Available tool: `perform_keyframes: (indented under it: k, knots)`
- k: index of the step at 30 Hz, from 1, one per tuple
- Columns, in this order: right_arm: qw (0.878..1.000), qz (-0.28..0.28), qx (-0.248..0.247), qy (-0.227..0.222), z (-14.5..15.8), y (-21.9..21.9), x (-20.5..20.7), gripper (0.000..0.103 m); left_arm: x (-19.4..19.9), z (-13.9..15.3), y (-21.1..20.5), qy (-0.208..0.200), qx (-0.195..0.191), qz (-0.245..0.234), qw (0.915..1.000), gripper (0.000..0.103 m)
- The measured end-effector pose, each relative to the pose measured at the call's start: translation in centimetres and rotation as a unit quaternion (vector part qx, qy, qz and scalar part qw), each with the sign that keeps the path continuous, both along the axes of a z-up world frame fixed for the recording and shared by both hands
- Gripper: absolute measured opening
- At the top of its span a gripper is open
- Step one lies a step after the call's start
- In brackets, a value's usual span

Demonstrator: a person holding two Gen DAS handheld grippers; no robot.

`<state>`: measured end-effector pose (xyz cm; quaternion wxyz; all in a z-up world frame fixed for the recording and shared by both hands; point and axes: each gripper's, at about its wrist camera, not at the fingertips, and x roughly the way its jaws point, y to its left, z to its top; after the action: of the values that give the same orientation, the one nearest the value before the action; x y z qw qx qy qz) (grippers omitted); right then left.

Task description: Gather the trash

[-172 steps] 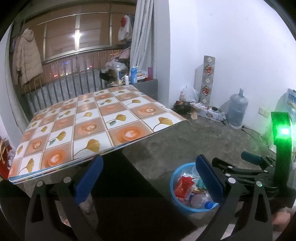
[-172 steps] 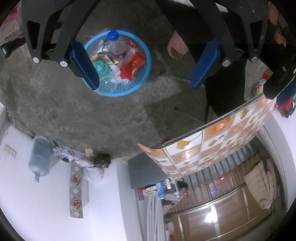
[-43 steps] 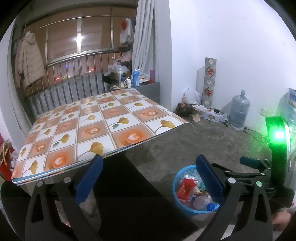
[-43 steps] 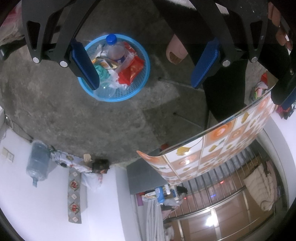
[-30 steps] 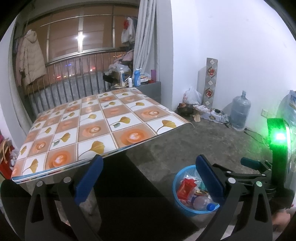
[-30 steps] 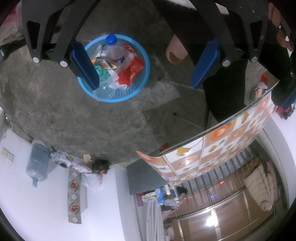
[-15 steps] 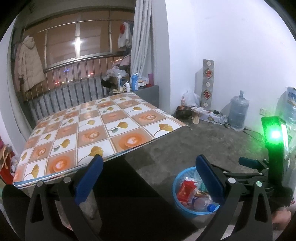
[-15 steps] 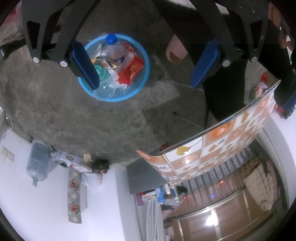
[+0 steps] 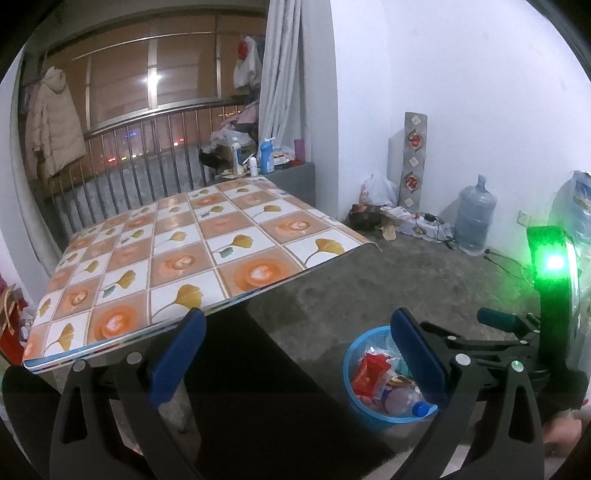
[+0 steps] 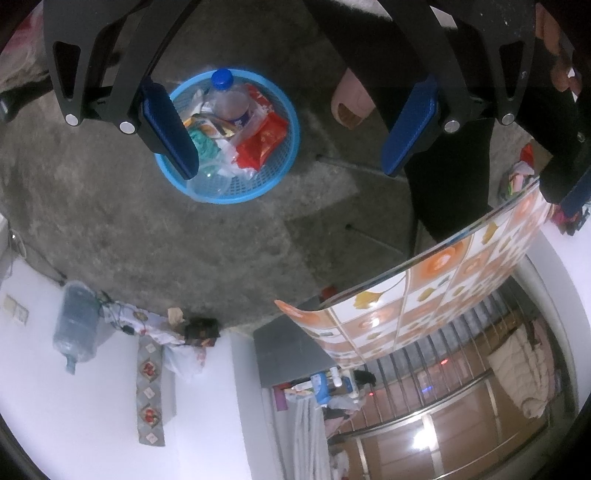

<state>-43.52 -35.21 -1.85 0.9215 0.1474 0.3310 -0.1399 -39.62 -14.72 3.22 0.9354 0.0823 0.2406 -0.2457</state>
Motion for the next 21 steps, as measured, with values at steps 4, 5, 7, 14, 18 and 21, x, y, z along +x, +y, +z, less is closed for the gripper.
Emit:
perform_keyframes:
  k: [4,5,7,14,18,21]
  knots:
    - [1.000,0.000,0.001,0.001,-0.20,0.02,-0.06,0.095,-0.01,0.11,0.29,0.002,-0.008,0.000,1.0000,0.098]
    - [1.000,0.000,0.001,0.001,-0.18,0.02,-0.11,0.095,0.00,0.10,0.27,0.002,-0.007,0.000,1.0000,0.098]
    - [1.000,-0.001,0.003,0.003,-0.10,-0.15,-0.07,0.095,-0.04,0.12,0.31,0.002,-0.008,-0.002,1.0000,0.098]
    - [1.000,-0.001,0.003,0.003,-0.07,-0.23,-0.12,0.095,-0.06,0.12,0.22,0.005,-0.008,-0.004,0.9999,0.098]
    - [1.000,-0.001,0.004,0.003,-0.06,-0.24,-0.08,0.095,-0.05,0.11,0.21,0.005,-0.007,0.005,1.0000,0.098]
    - [1.000,0.000,0.005,0.006,-0.05,-0.27,-0.05,0.095,0.22,-0.06,0.17,0.009,-0.007,0.008,0.9999,0.098]
